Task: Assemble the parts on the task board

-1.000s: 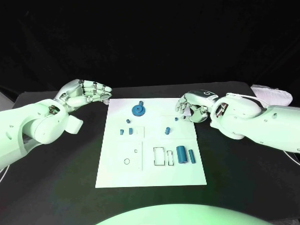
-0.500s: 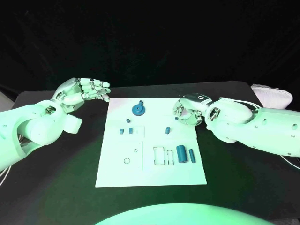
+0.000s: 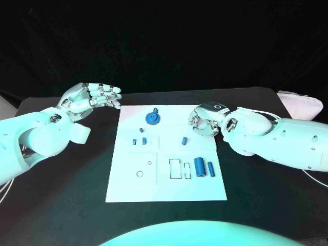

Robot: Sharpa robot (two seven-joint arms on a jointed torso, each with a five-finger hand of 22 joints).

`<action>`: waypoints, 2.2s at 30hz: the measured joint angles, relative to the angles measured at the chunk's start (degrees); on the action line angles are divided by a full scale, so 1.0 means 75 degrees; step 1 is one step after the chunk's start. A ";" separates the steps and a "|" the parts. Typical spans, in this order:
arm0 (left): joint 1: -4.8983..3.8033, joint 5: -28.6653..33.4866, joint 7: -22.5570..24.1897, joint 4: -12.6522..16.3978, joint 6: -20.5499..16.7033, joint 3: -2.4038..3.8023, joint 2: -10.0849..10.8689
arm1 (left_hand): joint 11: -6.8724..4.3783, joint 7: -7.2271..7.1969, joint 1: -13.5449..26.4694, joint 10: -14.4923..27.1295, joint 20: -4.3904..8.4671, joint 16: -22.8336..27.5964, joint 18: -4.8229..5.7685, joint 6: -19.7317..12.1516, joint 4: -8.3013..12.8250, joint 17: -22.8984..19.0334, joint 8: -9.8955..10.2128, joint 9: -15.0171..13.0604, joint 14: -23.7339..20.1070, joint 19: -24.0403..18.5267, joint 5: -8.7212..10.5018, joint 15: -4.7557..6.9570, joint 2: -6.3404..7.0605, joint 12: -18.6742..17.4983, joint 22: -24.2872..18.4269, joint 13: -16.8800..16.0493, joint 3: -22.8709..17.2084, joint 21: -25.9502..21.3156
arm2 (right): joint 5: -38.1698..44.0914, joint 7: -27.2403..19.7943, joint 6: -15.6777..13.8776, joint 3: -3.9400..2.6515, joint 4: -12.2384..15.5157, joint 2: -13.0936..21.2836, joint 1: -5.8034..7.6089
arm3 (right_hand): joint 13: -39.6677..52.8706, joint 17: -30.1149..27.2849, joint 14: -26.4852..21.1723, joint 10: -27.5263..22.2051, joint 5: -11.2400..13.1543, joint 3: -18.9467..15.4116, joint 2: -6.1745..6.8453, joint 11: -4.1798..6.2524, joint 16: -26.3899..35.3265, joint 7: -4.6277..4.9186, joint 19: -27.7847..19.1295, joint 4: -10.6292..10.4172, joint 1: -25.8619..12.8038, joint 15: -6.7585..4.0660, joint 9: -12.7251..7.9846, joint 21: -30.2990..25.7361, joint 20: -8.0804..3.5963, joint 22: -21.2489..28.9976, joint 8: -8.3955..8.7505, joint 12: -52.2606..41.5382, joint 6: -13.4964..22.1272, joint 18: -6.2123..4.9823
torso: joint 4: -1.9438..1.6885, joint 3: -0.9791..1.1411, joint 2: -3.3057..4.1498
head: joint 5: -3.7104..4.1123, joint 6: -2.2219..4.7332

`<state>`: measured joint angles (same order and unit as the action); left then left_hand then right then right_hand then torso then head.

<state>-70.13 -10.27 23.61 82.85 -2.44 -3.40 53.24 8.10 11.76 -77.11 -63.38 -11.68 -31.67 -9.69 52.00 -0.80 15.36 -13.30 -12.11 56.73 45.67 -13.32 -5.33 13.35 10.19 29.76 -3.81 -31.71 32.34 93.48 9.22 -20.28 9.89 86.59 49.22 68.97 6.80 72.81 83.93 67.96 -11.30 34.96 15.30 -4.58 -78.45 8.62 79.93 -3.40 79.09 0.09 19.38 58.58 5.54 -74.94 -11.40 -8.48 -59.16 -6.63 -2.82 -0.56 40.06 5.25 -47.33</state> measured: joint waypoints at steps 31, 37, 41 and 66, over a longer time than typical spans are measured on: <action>0.0000 0.0038 -0.0048 0.0026 -0.0011 0.0000 0.0063 | -0.0001 0.0027 -0.0032 0.0000 0.0001 0.0030 0.0000 -0.0027 0.0001 0.0024 0.0000 -0.0001 0.0026 0.0054 0.0000 -0.0027 -0.0032 0.0000 -0.0006 -0.0001 0.0044 0.0000 | 0.0381 0.0275 -0.0017 -0.0035 -0.0056 -0.0150 -0.0113 | -0.0099 -0.0050 0.0000 0.0573 -0.0019 0.0526 -0.0226 -0.0050 -0.0118 -0.0250 0.0136 0.0446 0.0042 -0.0165 0.0264 0.0485 -0.0137 0.0003 -0.0312 0.0095 -0.0632 0.0087 | 0.0013 0.0007 -0.0014 | 0.0023 -0.0095; 0.0000 0.0038 -0.0060 0.0032 -0.0011 0.0000 0.0067 | -0.0001 0.0027 -0.0032 0.0000 0.0001 0.0030 0.0000 -0.0027 0.0000 0.0023 0.0000 -0.0001 0.0026 0.0054 0.0000 -0.0027 -0.0032 0.0000 -0.0005 -0.0001 0.0044 0.0000 | 0.0545 0.0423 -0.0115 -0.0020 0.0001 -0.0144 -0.0138 | -0.0069 -0.0051 0.0027 0.0590 -0.0019 0.0526 -0.0232 -0.0066 -0.0118 -0.0224 0.0164 0.0446 0.0050 -0.0192 0.0277 0.0545 -0.0164 0.0004 -0.0312 0.0096 -0.0659 0.0084 | 0.0012 0.0007 -0.0014 | 0.0033 -0.0097; 0.0000 0.0037 -0.0065 0.0037 -0.0011 0.0000 0.0070 | 0.0027 0.0027 -0.0032 0.0028 0.0001 0.0030 0.0000 -0.0027 0.0000 0.0032 0.0000 0.0006 0.0026 0.0054 0.0000 -0.0027 -0.0032 -0.0029 -0.0005 -0.0001 0.0044 0.0000 | 0.0625 0.0524 -0.0215 -0.0005 0.0050 -0.0130 -0.0159 | -0.0068 -0.0050 0.0027 0.0601 -0.0019 0.0611 -0.0232 -0.0078 -0.0118 -0.0249 0.0163 0.0532 0.0050 -0.0192 0.0286 0.0597 -0.0164 0.0004 -0.0312 0.0103 -0.0684 0.0083 | 0.0012 0.0010 -0.0013 | 0.0033 -0.0097; 0.0002 0.0037 -0.0074 -0.0041 -0.0016 -0.0002 0.0035 | 0.0027 0.0030 -0.0063 0.0027 0.0001 0.0066 0.0000 -0.0031 0.0022 0.0040 0.0000 0.0012 0.0026 0.0054 0.0000 -0.0027 -0.0062 -0.0029 -0.0012 -0.0001 0.0064 -0.0011 | 0.0586 0.0691 -0.0909 -0.0065 0.0643 0.0350 0.0012 | -0.0068 -0.0013 0.0000 0.0598 0.0005 0.0663 -0.0271 -0.0080 -0.0147 -0.0249 0.0190 0.0605 0.0011 -0.0217 0.0302 0.0722 -0.0191 0.0000 -0.0341 0.0143 -0.0684 0.0183 | 0.0019 0.0004 -0.0025 | 0.0020 -0.0026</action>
<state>-70.12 -9.99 23.06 82.54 -2.56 -3.42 53.51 8.30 11.98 -77.58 -63.17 -11.67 -31.18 -9.69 51.77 -0.64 15.65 -13.30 -12.02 56.92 46.08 -13.32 -5.53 12.88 9.97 29.67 -3.82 -31.23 32.26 97.87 14.40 -27.10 9.41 91.41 51.84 69.06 6.29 72.71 83.93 72.45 -11.27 39.93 13.26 -5.18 -79.55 6.75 81.36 1.14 79.18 -1.54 21.65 64.00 4.11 -74.94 -13.95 -7.41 -64.29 -5.26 -2.68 -0.53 39.87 5.39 -47.52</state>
